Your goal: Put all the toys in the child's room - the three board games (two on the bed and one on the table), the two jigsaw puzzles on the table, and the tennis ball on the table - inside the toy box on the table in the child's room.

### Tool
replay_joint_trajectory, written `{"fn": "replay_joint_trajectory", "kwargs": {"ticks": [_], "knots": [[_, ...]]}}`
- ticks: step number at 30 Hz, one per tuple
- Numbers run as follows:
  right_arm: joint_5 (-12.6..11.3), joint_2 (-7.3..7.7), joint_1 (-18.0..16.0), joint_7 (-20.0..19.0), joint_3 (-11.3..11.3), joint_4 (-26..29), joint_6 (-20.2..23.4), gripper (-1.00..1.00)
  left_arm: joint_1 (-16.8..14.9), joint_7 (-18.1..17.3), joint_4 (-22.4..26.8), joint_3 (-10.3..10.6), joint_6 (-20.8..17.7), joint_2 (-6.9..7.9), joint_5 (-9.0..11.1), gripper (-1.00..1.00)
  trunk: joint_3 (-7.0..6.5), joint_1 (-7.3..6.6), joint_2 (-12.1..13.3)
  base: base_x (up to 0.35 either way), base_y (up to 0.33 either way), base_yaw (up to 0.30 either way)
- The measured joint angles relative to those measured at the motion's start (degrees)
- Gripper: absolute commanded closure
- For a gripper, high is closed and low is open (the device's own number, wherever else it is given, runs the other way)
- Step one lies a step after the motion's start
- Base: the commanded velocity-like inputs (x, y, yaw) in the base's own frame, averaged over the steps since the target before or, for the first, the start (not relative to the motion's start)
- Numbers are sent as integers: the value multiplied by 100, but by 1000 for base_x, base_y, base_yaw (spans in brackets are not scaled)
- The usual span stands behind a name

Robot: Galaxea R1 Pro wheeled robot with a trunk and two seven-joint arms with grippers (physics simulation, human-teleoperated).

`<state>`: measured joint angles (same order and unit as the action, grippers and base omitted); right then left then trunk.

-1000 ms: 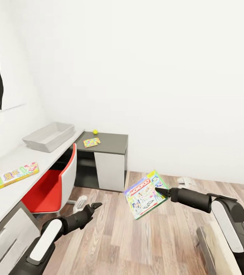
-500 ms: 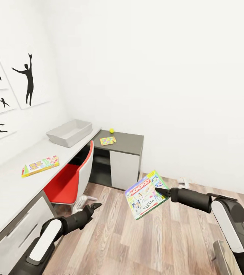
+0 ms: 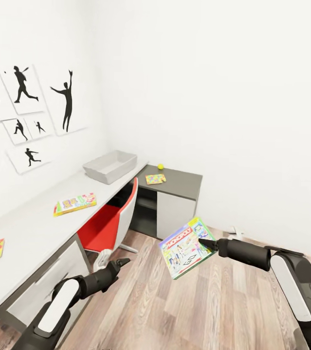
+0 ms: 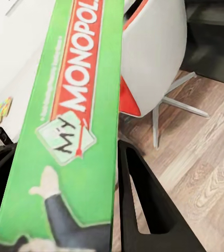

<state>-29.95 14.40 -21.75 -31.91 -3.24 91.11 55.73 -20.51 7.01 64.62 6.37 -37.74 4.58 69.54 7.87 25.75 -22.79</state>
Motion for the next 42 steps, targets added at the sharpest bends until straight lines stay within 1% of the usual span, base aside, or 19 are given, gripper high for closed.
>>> {"fn": "replay_joint_trajectory", "kwargs": {"ticks": [8,11,19,42], "knots": [[-6,28,-3,-7,-45,1,42,100,-1,0,-1,2,0,-1,0,-100,-18,0,0,0,0,148],[-11,34,-3,-11,-127,1,56,100,-1,0,-1,3,0,-3,0,-100,-22,0,0,0,0,65],[-19,42,-4,-16,-228,1,70,100,-1,-6,-2,3,-2,-2,-1,-100,-26,0,0,0,0,28],[-25,45,-7,-33,-269,14,92,100,-1,-62,13,2,-8,-7,23,-100,-47,0,0,0,0,3]]}}
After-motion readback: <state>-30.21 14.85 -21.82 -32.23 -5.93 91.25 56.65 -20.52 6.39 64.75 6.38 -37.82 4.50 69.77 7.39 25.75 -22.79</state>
